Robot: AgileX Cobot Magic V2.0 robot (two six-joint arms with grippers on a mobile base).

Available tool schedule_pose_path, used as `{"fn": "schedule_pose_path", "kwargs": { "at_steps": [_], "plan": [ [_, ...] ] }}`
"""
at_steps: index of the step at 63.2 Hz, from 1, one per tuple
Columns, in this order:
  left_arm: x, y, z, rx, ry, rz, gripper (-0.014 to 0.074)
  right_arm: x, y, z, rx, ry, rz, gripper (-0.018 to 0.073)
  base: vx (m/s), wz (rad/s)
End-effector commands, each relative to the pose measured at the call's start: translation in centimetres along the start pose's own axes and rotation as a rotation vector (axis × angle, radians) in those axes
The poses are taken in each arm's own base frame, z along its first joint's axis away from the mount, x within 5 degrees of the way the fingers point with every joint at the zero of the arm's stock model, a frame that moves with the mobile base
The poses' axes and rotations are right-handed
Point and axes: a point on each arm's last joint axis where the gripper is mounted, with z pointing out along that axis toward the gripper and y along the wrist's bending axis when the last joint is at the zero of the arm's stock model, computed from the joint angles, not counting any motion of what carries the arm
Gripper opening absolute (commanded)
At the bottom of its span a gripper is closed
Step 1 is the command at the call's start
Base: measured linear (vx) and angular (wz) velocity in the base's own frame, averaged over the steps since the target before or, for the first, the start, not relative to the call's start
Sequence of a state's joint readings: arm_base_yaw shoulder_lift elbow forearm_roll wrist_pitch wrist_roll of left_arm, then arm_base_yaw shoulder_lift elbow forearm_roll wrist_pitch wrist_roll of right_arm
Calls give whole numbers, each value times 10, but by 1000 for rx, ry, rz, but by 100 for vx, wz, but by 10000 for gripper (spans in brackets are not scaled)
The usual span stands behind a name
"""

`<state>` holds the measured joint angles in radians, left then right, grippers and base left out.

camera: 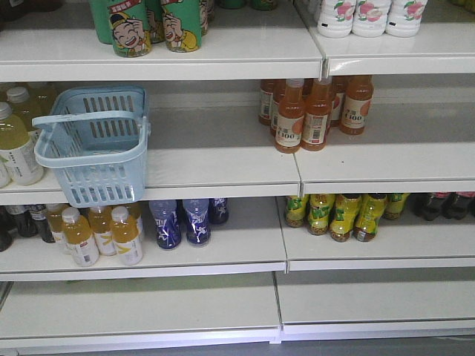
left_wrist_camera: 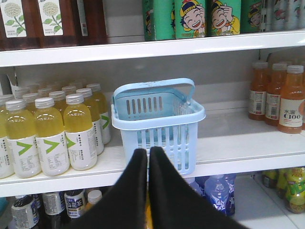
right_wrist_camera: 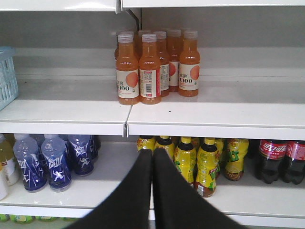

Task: Place coke in basket with both arms

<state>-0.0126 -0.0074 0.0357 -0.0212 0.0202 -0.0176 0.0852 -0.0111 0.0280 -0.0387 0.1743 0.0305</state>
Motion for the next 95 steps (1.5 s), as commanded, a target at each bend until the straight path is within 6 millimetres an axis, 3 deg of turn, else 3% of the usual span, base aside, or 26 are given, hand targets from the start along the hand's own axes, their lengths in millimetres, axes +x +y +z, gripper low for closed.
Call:
{"fn": "schedule_pose_path", "kwargs": {
  "at_steps": [1, 95],
  "plan": [
    [-19, -1, -3, 10, -124, -5, -6, -5, 0, -1, 1, -79, -9, -10, 4, 1],
    [-22, -1, -4, 11, -155, -6, -6, -5, 0, -1, 1, -79, -9, -10, 1, 0]
  ]
}}
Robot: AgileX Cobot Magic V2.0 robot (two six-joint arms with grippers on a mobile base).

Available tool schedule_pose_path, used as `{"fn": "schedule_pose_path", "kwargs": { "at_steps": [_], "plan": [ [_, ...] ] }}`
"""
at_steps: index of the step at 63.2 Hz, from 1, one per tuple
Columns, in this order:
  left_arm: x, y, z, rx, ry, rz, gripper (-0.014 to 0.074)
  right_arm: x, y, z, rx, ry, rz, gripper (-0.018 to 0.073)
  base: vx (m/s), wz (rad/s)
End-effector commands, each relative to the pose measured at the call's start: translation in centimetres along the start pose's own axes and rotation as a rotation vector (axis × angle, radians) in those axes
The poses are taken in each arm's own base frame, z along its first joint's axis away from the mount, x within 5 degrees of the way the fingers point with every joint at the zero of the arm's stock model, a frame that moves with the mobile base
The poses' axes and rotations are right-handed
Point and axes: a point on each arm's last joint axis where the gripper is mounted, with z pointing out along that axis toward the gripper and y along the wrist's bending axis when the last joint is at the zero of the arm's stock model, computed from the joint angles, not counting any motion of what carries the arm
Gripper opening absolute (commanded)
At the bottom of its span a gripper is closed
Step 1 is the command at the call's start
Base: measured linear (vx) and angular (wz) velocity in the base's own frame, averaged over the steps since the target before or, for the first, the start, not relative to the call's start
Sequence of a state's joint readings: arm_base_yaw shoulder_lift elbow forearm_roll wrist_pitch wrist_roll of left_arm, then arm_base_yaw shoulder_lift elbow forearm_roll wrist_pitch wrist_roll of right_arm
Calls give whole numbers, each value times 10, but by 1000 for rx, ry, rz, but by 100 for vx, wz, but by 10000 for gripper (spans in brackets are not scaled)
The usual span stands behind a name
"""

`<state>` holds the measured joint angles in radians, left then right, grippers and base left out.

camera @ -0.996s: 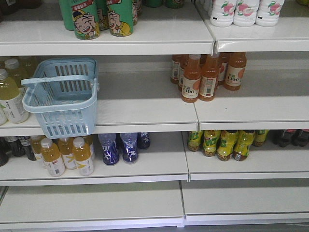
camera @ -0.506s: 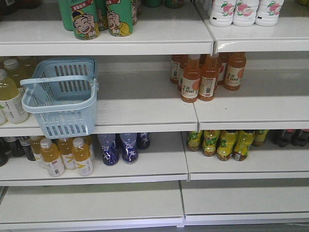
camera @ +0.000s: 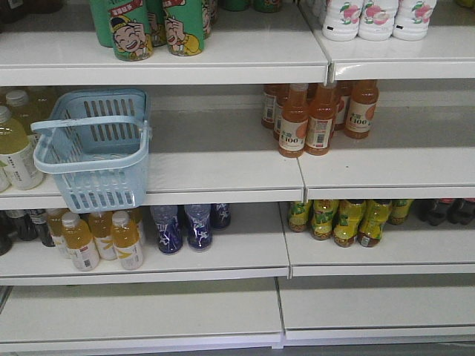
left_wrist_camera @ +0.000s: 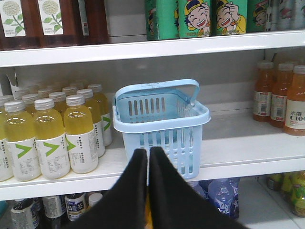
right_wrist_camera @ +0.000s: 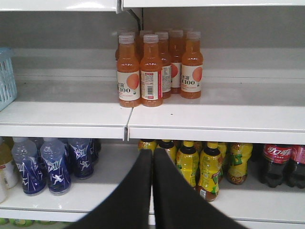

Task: Place coke in basket with both arms

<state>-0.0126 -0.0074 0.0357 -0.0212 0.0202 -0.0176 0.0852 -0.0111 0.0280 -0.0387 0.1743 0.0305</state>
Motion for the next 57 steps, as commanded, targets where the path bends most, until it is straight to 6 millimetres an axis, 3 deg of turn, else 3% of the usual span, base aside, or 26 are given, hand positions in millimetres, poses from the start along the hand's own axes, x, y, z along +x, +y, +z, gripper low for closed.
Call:
{"fn": "schedule_pose_path", "kwargs": {
  "at_steps": [1, 23, 33, 46, 57],
  "plan": [
    [-22, -1, -4, 11, -162, -6, -6, -5, 0, -1, 1, -79, -9, -10, 0, 0],
    [-35, -1, -6, 23, -286, -99, -6, -5, 0, -1, 1, -79, -9, -10, 0, 0],
    [-66, -2, -6, 44, -307, -235, -6, -5, 0, -1, 1, -79, -9, -10, 0, 0],
    [-116, -5, 18, 26, -106, -236, -6, -5, 0, -1, 1, -79, -9, -10, 0, 0],
    [-127, -6, 43, 10, 16, -235, -6, -5, 0, -1, 1, -79, -9, -10, 0, 0]
  ]
}}
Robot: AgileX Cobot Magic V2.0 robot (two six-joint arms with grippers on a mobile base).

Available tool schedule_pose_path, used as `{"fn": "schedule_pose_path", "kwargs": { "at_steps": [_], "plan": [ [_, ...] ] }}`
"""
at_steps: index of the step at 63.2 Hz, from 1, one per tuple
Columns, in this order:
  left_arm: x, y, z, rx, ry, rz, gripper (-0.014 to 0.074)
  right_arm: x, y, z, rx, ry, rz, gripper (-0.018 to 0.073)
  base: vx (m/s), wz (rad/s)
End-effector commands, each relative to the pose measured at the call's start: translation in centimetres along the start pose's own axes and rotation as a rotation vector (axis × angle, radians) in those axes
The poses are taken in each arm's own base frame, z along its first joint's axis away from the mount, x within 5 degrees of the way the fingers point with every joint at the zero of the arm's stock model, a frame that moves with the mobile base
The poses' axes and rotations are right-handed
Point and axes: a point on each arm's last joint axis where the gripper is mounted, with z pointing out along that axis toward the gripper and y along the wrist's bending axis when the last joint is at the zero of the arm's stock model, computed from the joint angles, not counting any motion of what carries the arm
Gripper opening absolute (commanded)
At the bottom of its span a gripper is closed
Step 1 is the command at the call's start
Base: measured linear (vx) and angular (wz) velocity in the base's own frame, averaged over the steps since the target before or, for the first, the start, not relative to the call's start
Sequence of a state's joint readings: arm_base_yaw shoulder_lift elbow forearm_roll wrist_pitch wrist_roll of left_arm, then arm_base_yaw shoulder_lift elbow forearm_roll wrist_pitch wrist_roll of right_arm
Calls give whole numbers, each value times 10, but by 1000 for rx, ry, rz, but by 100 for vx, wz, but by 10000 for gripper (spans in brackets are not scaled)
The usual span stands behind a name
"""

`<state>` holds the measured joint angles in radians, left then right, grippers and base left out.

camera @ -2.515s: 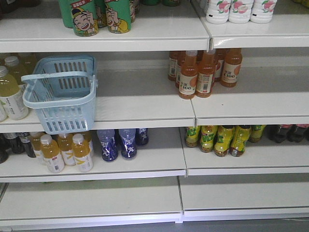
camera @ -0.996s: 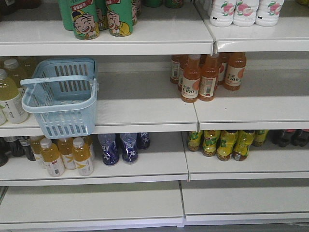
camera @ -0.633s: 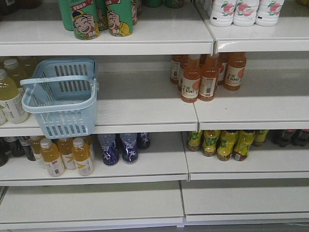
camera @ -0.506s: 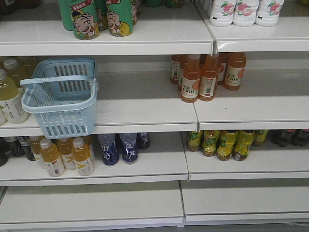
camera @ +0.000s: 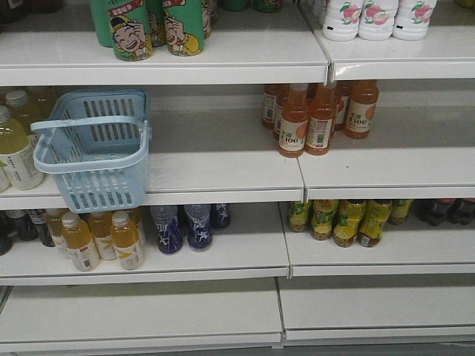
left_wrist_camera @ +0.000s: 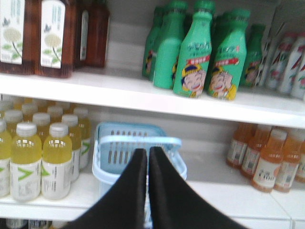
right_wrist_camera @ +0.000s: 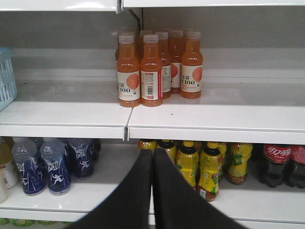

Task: Place coke in basket with both arms

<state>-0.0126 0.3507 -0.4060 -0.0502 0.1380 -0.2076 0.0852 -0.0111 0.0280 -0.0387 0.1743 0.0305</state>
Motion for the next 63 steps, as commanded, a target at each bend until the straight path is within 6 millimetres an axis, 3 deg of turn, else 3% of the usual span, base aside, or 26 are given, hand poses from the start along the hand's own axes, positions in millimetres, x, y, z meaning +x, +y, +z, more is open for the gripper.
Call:
{"fn": "schedule_pose_path", "kwargs": {
  "at_steps": [1, 20, 35, 58, 63],
  "plan": [
    [-14, -4, 13, 9, -14, -15, -6, -5, 0, -1, 1, -79, -9, -10, 0, 0],
    [-3, -1, 29, -16, 84, -28, 2, -5, 0, -1, 1, -79, -9, -10, 0, 0],
    [-3, -1, 29, -17, 85, -28, 85, -5, 0, -1, 1, -79, -9, -10, 0, 0],
    [-3, -1, 29, -17, 88, -26, 489, -5, 0, -1, 1, -79, -9, -10, 0, 0],
    [-3, -1, 29, -16, 82, -39, 542, -5, 0, -1, 1, -79, -9, -10, 0, 0]
  ]
}}
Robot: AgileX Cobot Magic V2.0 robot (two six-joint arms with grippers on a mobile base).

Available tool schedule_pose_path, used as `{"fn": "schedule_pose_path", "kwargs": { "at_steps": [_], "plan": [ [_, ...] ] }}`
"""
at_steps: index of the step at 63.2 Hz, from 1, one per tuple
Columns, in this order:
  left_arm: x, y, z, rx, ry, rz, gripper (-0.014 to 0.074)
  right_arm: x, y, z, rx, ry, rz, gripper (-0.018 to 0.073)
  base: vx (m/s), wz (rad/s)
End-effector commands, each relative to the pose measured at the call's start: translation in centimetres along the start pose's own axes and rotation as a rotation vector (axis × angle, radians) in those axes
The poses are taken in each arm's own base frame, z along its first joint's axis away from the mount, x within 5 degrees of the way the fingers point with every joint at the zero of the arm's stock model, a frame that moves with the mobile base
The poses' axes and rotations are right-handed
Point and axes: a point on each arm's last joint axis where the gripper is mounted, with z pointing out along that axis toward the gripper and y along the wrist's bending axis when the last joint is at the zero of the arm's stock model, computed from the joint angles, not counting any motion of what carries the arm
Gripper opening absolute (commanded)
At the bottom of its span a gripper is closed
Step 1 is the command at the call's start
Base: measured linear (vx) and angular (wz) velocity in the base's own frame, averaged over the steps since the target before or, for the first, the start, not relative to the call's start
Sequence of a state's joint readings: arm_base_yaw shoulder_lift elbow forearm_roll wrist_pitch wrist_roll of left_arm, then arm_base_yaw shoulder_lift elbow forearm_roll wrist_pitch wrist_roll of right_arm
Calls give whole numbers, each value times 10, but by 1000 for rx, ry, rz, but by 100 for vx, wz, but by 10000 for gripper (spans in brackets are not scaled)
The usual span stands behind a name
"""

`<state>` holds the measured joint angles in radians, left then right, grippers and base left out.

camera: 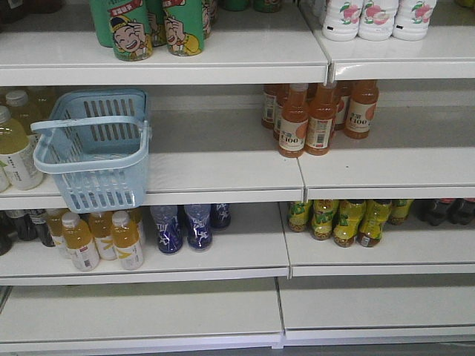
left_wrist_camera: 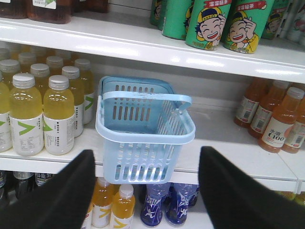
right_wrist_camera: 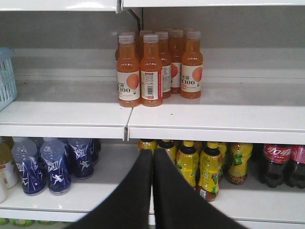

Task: Place coke in basket with both arms

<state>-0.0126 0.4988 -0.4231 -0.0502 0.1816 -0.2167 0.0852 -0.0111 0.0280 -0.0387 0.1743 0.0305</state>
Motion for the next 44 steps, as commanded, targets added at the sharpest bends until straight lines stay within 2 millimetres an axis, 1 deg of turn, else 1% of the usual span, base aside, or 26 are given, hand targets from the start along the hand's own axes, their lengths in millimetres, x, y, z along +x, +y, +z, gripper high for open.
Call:
{"fn": "schedule_pose_path", "kwargs": {
  "at_steps": [1, 7, 10, 17, 20, 22, 26, 29, 36, 44],
  "plan": [
    [-16, -5, 0, 30, -88, -34, 548, -5, 0, -1, 1, -79, -9, -10, 0, 0],
    [-16, -5, 0, 34, -93, -85, 560, -5, 0, -1, 1, -79, -9, -10, 0, 0],
    [-17, -5, 0, 41, -102, -144, 559, -5, 0, -1, 1, -79, -9, -10, 0, 0],
    [-22, -7, 1, 84, -146, -470, 559, -5, 0, -1, 1, -79, -9, -10, 0, 0],
    [-23, -6, 5, 100, -144, -699, 559, -5, 0, -1, 1, -79, -9, -10, 0, 0],
    [-22, -6, 9, 101, -134, -843, 559, -5, 0, -1, 1, -79, -9, -10, 0, 0],
    [-20, -4, 18, 88, -115, -1059, 559, -5, 0, -1, 1, -79, -9, -10, 0, 0],
    [-18, -2, 26, 65, -100, -1160, 559, -5, 0, -1, 1, -79, -9, -10, 0, 0],
    [-10, 1, 43, -2, -49, -1329, 559, -5, 0, -1, 1, -79, -9, -10, 0, 0],
    [-4, 2, 58, -63, -4, -1428, 559, -5, 0, -1, 1, -79, -9, -10, 0, 0]
  ]
}}
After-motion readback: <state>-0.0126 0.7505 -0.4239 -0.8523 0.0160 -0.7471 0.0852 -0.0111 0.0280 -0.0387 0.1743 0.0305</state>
